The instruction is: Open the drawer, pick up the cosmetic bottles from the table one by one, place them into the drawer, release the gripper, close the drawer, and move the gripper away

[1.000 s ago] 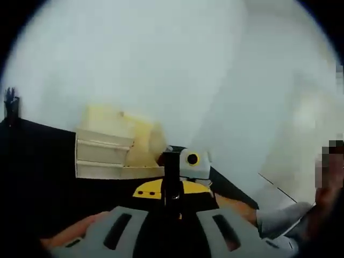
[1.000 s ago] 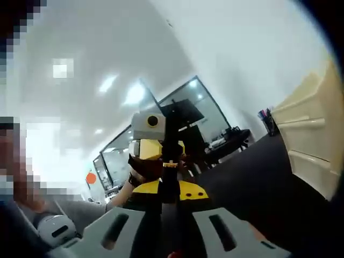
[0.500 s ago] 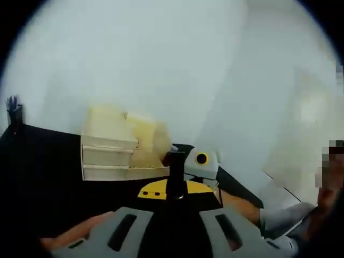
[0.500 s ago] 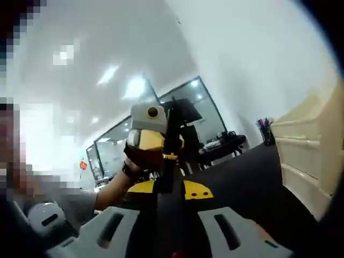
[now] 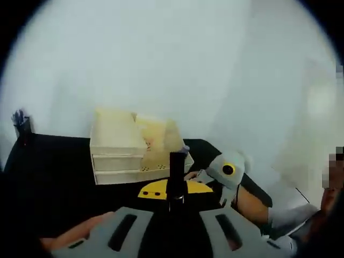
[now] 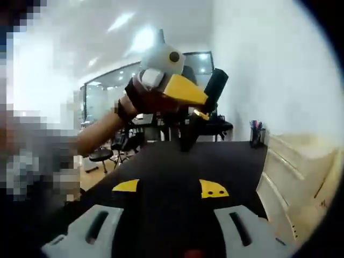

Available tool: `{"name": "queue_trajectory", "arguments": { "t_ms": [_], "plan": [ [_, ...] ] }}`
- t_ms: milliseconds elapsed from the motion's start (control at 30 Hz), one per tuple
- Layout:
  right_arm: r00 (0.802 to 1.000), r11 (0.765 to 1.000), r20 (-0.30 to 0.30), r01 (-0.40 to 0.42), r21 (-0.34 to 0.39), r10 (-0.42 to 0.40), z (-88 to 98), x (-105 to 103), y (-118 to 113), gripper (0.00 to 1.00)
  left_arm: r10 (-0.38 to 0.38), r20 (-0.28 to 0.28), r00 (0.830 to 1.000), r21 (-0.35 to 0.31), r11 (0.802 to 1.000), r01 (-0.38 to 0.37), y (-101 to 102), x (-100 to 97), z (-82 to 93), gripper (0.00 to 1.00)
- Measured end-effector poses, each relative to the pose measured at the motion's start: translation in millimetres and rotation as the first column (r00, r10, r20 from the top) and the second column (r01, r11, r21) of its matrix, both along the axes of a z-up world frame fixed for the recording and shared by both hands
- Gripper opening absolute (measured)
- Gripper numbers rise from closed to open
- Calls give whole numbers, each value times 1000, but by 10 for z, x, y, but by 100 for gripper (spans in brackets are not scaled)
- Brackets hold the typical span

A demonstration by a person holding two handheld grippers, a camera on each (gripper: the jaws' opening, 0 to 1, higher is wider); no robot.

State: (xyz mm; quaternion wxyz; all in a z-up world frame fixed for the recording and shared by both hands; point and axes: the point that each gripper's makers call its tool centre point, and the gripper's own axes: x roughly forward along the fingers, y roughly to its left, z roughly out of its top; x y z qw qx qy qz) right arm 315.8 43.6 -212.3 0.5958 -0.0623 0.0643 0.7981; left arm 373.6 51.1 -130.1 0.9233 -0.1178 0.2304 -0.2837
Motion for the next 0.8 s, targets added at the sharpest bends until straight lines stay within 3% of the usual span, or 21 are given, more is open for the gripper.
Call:
{"name": "queue_trajectory", "arguments": {
  "t_ms": [67,233,333,467,600,800],
  "plan": [
    [1000,999,15,15,-30,-15,-35,42,-22,48,-1,-10,1000,10,1000,1,-12,41,18,7],
    [988,986,123,113,-121,-98,-151,294,-102,50,4,-36,999,59,998,-2,-37,157,-23,7],
    [986,972,110,144,-188,-125,-188,375,-168,61,16,-74,997,69,998,-11,-44,229,-84,7],
    [965,956,191,217,-199,-179,-122,542,-255,61,22,-101,995,91,996,-13,-75,319,-121,7],
    [952,950,248,233,-210,-179,-89,513,-373,66,23,-124,992,113,994,-8,-122,397,-123,7],
    [920,921,331,299,-250,-209,-109,604,-524,66,43,-138,990,174,985,-19,-118,530,-80,7]
  ]
}}
